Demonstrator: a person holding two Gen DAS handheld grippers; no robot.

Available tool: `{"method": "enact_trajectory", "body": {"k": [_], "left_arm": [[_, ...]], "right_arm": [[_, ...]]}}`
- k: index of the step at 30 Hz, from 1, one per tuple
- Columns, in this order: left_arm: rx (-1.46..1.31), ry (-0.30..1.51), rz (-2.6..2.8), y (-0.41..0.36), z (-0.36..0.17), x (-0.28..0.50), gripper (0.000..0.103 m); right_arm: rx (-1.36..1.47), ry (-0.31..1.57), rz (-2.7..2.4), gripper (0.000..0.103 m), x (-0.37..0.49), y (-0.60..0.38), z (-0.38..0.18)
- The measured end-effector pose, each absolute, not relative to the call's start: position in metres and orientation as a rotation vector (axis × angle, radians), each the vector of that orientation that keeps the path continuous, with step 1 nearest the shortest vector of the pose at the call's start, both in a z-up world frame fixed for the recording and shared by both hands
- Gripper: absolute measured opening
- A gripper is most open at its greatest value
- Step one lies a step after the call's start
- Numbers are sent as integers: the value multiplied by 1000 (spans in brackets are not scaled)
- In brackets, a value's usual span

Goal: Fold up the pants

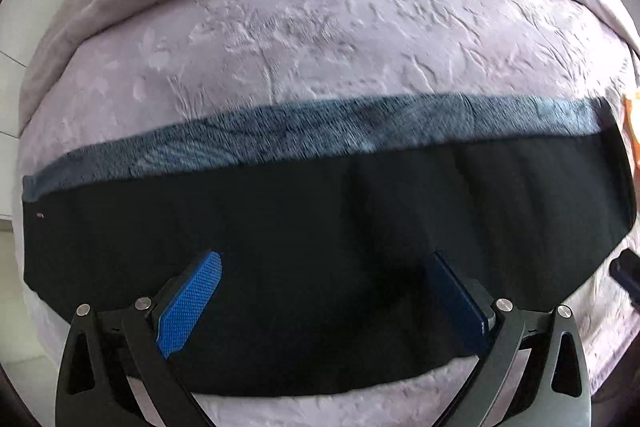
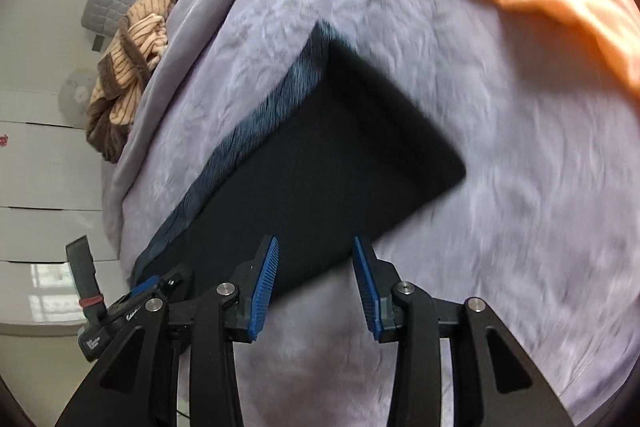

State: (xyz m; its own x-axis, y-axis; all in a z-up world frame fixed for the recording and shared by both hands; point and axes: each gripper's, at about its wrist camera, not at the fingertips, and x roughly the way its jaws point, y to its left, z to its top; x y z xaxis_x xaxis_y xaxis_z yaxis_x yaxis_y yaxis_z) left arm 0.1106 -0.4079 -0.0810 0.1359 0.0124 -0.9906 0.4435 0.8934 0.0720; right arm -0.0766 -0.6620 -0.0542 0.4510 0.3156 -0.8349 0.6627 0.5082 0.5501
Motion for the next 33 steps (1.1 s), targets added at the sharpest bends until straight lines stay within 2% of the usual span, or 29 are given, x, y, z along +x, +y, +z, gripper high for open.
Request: {"method": "enact_trajectory", "body": {"k": [14,18,33], "left_arm": [[406,1424,-363,-428,-78,59,103],[417,1429,-378,-444,-76,53,103],[451,1422,-418,-500,-94,40,103]], "right_arm": [[1133,1151,-260,42,-101,-648,-67],[1140,1140,-265,52,-103,-651,-68],[1205,1030,-271,52,-107,-669,-71]]}}
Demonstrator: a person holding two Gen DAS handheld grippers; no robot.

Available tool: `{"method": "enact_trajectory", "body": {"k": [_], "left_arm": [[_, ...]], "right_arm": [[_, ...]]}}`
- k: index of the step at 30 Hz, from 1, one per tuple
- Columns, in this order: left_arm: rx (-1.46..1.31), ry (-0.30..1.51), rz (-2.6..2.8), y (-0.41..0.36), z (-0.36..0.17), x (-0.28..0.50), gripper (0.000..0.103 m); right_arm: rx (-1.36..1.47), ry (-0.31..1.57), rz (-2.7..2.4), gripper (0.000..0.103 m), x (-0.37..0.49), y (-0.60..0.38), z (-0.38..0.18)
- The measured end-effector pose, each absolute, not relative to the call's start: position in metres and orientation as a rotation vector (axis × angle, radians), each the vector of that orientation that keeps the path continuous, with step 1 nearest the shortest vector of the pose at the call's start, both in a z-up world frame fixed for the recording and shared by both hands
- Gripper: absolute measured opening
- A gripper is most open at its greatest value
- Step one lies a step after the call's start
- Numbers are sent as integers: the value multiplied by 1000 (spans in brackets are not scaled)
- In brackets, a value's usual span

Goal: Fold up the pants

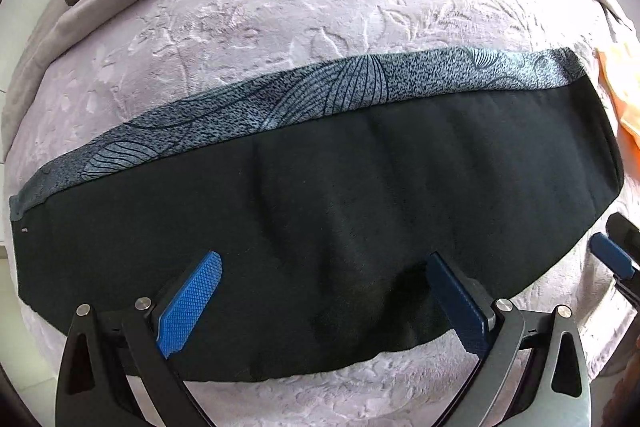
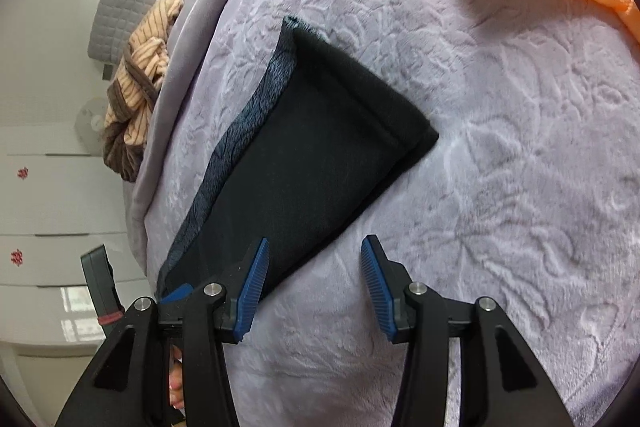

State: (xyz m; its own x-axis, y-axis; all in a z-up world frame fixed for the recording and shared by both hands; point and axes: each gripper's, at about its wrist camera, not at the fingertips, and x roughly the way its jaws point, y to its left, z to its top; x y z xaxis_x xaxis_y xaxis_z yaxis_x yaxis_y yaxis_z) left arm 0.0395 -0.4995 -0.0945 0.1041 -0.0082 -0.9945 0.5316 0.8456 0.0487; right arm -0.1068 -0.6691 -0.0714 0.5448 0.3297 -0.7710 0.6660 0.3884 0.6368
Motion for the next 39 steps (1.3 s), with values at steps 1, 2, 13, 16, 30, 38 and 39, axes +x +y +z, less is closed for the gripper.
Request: {"method": "enact_trajectory", "body": {"k": [1,2,13,16,30,38,39], "left_arm": [[443,1425,-417,-501,-98,39,103],[434,1429,-418,-500,-101,39,103],[441,1426,-440,-517,-118,34,103],[444,1424,-439,-512,-112,31,103],[462,1411,-437,-506,-115,30,103],[468,1412,-442,-507,-113,28,103],[468,1411,-442,-507,-113,28,103]], "right_arm": [[1210,1025,-277,52,-108,-670,-73],[1223,1017,-285,52,-110,-672,-76],[1329,923,-296,52,-115,-685,-94],[1320,918,-291,52,-114,-684,-91],[1363,796,-190,54,-93,-693,-96],[1311,845,-190,51,-92,-693,-107],[1306,844,-189,51,-92,-692,-108]]}}
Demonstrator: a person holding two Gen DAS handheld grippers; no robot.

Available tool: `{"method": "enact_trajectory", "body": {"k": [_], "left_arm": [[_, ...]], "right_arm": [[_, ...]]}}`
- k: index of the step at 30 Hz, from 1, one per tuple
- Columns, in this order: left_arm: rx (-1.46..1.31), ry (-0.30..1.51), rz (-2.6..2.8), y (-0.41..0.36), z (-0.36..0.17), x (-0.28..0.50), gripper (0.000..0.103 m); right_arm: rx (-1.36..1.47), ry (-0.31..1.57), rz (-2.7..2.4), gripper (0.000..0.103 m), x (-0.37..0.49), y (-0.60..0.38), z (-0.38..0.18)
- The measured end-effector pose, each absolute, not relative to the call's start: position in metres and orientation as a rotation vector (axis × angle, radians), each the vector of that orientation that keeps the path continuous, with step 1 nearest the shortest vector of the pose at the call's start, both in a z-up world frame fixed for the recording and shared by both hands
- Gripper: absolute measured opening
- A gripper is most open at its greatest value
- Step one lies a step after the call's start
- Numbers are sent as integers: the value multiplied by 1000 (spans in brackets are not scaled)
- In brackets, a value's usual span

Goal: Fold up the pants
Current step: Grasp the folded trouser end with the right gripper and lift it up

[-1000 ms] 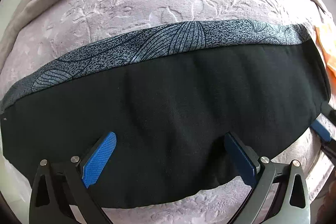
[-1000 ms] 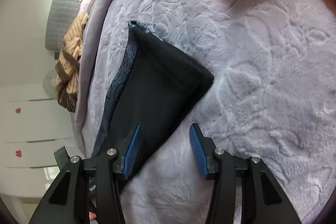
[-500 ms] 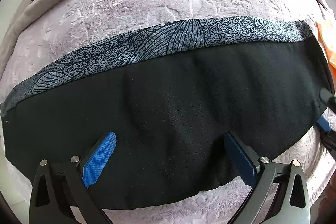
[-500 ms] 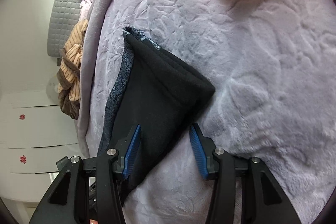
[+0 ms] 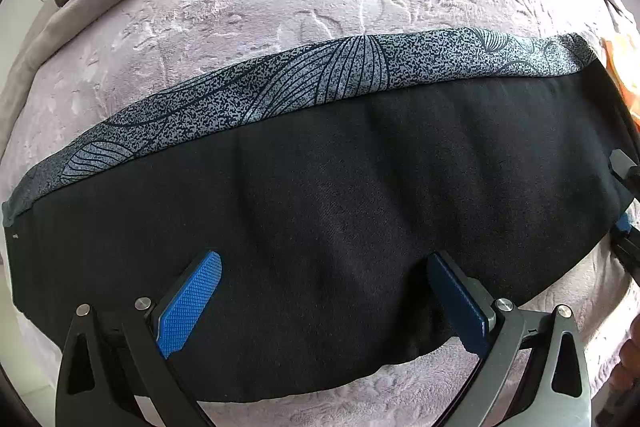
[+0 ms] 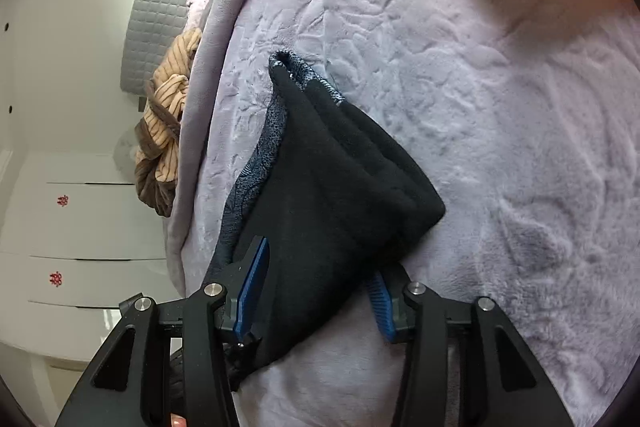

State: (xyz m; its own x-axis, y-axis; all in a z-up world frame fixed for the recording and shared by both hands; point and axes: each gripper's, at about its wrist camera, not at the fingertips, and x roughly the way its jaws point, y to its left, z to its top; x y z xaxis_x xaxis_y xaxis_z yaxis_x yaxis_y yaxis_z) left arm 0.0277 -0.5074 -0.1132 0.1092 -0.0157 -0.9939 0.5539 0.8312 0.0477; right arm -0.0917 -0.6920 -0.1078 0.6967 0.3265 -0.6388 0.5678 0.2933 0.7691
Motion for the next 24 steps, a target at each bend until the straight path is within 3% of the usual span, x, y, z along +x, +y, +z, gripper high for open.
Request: {"method": "enact_trajectory", "body": {"k": [5,7,8,9,10,15,20,24], "left_arm": [[468,1409,-446,-509,-112,28,103],[459,1415,-451,-509,-108,30,101],[454,1412,-451,-508,-105,32,88],[450,1397,-448,-507,-97,33,72],[450,1388,-450,-507,-91,33,68],[434,1251,-475,-511,-65,39,67],[474,1275,-466,-526,-111,36,68],[499,1232,-470,-526,-114,32,68]], "right_arm": [[1353,835,-182,49,-80,-698,-117],[1391,811,-173,17,-76,-701,-119],[1421,780,-152,14,-76,-702,-121],[1429,769,-148,14,-77,-701,-120],[1425,768,-144,14,-76,-701,-119],[1420,760,-103,13,-75,-701,-112],[1403,722,-44,13,-69,-699,-98],[1362,739,-29,13,-59,-690,-89]]}}
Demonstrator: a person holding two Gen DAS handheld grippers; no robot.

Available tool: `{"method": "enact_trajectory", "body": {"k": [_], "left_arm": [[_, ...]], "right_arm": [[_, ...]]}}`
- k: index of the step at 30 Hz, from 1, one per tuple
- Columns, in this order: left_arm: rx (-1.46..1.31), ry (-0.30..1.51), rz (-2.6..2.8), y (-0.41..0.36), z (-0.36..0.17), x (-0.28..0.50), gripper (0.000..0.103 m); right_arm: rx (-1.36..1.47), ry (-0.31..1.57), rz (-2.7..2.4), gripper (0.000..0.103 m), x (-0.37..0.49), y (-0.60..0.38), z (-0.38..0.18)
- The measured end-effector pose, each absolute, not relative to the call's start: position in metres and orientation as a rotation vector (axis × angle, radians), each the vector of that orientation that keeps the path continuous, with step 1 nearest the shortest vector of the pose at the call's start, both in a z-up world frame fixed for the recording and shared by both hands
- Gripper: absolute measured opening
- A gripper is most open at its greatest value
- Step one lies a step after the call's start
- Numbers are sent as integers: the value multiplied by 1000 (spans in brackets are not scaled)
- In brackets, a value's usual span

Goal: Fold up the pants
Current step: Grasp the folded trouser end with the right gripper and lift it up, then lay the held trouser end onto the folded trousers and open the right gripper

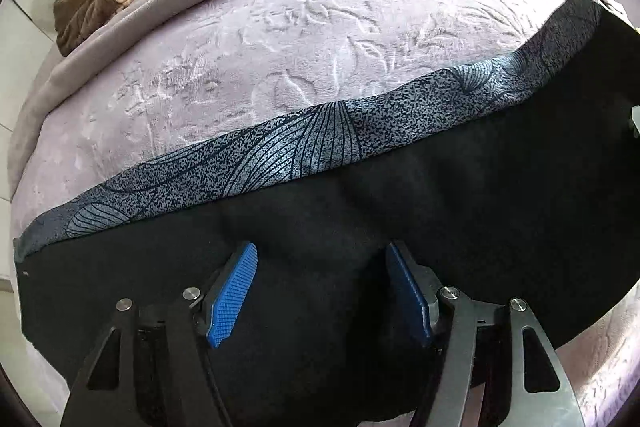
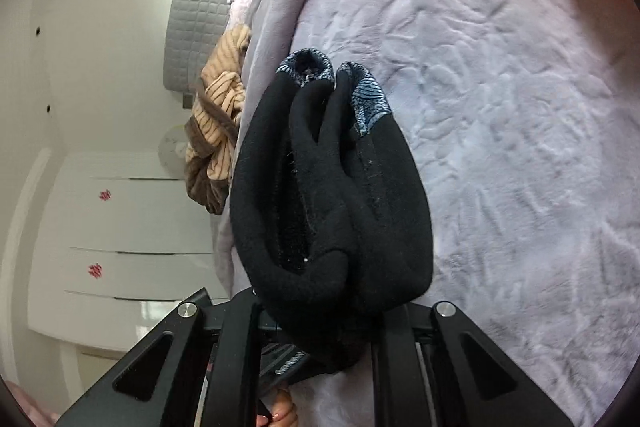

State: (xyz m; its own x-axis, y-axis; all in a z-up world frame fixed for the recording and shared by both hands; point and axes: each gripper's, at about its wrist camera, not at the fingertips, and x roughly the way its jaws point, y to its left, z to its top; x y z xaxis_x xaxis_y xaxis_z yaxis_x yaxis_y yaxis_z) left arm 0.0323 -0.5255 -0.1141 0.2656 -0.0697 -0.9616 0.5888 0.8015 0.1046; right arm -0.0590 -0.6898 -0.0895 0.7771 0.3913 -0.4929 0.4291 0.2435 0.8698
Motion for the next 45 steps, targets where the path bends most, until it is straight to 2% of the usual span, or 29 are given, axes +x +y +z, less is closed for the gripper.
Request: {"method": "enact_trajectory", "body": {"k": [3,15,22,26,32,37,39,41,43,45], "left_arm": [[470,1265,-482,-521,-113,40,72],[435,1310,-545,-455,-80,64,72],[402,1305,-534,-352,-61,94,72],[372,1327,-475,-285,-63,112,72],[352,1338,-363,-198,-75,133,72],[338,1346,-318,-160,-84,144,72],[331,1340,-316,-149,-83,151,72],[321,1335,-320,-144,-81,158,72],[312,1329,-346,-142,-74,160,72],[296,1331,-388,-150,-68,161,72]], "right_arm": [[1350,733,-42,14,-57,-686,-82],[1124,771,-74,14,-27,-645,-13],[895,830,-94,14,8,-580,30],[712,906,-77,14,42,-512,42],[454,1071,-80,14,94,-389,2],[114,1210,-167,25,119,-297,-48],[-107,1229,-230,35,123,-267,-55],[-264,1216,-228,38,121,-244,-45],[-292,1171,-171,42,107,-237,-22],[-216,1148,-114,54,93,-245,0]]}}
